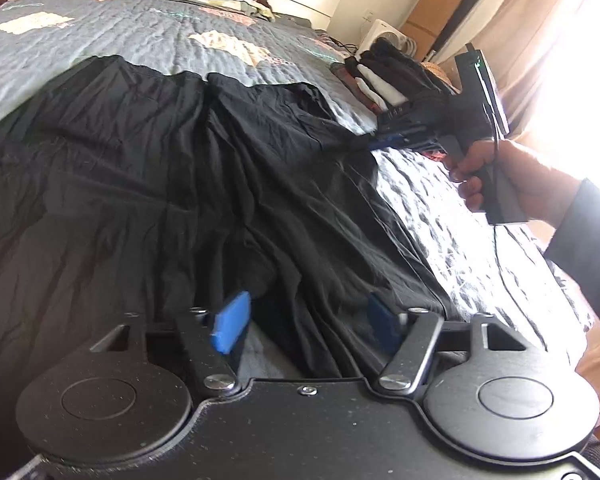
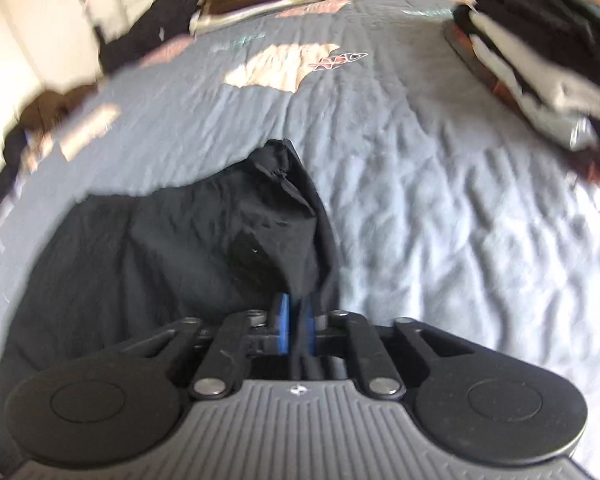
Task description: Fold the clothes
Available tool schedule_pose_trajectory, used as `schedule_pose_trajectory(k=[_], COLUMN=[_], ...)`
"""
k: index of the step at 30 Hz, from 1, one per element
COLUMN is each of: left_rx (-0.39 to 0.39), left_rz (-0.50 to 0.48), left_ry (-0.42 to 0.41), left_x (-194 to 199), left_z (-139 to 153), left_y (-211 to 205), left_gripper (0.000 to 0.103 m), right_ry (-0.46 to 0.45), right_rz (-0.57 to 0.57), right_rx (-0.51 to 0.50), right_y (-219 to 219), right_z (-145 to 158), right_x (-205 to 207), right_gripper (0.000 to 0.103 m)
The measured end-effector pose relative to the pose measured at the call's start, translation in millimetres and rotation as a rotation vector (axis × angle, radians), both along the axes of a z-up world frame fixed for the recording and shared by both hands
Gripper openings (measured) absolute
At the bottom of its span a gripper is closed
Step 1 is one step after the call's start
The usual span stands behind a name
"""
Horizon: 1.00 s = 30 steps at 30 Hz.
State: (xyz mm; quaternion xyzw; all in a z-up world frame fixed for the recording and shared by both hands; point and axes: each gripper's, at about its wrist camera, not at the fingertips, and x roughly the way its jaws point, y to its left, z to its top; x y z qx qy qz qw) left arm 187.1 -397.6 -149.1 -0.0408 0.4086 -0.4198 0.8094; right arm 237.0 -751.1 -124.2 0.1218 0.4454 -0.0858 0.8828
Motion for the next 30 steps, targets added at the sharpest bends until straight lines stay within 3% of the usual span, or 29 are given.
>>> schedule_pose_trajectory(k=[2, 4, 7, 11, 15, 21, 30], left_rx=[0.007, 0.000, 0.000, 0.041, 0.100, 0.125, -0.010], left_rz=[0.018, 0.060, 0.153, 0.309, 0.437, 0.501, 0.580], left_ry=[-0.007, -0.001, 0.010, 0.036, 0.041, 0.154, 0.302], left_x=[-2, -4, -9, -14, -18, -8, -7], left_z=[7, 16, 30, 45, 53, 36, -11], left_y=[13, 34, 73, 128, 180, 225, 240], left_gripper=[0.070, 0.072, 0.082, 0.082, 0.084, 0.086, 0.086], right_ry=[0.013, -0.018, -0.057, -0.069, -0.051, 0.011, 0.081], right_rz=[-0.001, 0.031, 0.092, 0.207, 0.289, 0.345, 0.236], right_rx=[-0.046, 0.016, 0.109, 0.203, 0.290, 0.369, 0.369], right_y=[4, 11, 36, 94, 164, 247, 275], right_z=[7, 19, 33, 43, 37, 18, 1], right_x=[-6, -28, -67, -116, -149, -175, -186], right_gripper=[0.042, 0.060, 0.077, 0.087, 0.088, 0.089, 0.089])
